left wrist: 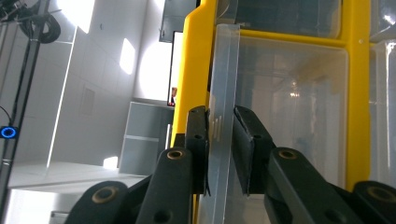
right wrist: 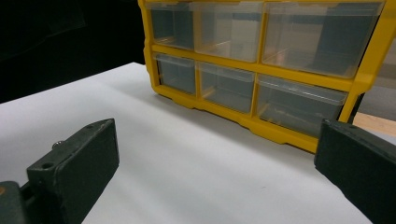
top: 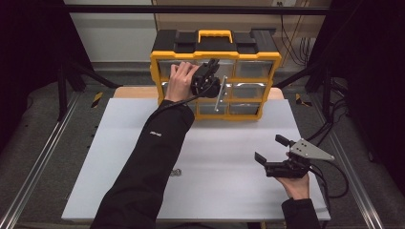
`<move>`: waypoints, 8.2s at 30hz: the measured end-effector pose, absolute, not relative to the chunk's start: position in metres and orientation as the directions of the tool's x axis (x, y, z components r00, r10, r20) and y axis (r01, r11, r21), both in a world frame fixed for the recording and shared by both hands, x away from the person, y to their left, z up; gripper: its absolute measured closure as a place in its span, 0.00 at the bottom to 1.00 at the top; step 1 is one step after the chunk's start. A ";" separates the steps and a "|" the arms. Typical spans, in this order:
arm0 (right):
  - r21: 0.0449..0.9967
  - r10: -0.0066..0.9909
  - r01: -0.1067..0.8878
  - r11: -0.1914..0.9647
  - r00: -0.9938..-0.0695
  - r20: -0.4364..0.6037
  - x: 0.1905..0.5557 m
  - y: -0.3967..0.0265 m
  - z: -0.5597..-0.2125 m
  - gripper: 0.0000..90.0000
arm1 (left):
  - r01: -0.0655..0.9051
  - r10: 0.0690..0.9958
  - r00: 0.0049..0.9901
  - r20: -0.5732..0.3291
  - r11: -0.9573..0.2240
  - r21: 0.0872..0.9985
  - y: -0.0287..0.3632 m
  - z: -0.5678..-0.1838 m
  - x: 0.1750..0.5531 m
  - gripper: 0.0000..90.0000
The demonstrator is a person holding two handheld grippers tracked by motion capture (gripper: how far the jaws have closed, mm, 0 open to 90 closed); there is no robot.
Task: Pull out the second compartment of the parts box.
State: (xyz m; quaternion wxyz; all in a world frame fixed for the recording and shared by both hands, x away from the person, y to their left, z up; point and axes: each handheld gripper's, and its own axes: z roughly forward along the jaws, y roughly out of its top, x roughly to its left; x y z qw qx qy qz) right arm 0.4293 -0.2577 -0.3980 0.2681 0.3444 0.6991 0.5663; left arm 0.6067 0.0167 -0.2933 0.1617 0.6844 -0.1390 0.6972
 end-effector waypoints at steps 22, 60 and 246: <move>0.976 0.787 0.184 0.118 -0.617 0.021 0.429 -0.257 -0.398 0.00 | -0.414 -0.034 -0.012 0.999 -0.910 -0.036 0.019 -0.290 0.586 0.87; 0.976 0.784 0.182 0.119 -0.621 0.020 0.428 -0.257 -0.398 0.00 | -0.434 -0.043 -0.018 0.999 -0.900 -0.047 0.021 -0.289 0.547 0.87; 0.968 0.785 0.213 0.135 -0.619 0.027 0.428 -0.250 -0.403 0.00 | 0.427 0.717 0.693 0.078 -0.495 0.757 0.217 -0.441 0.442 0.00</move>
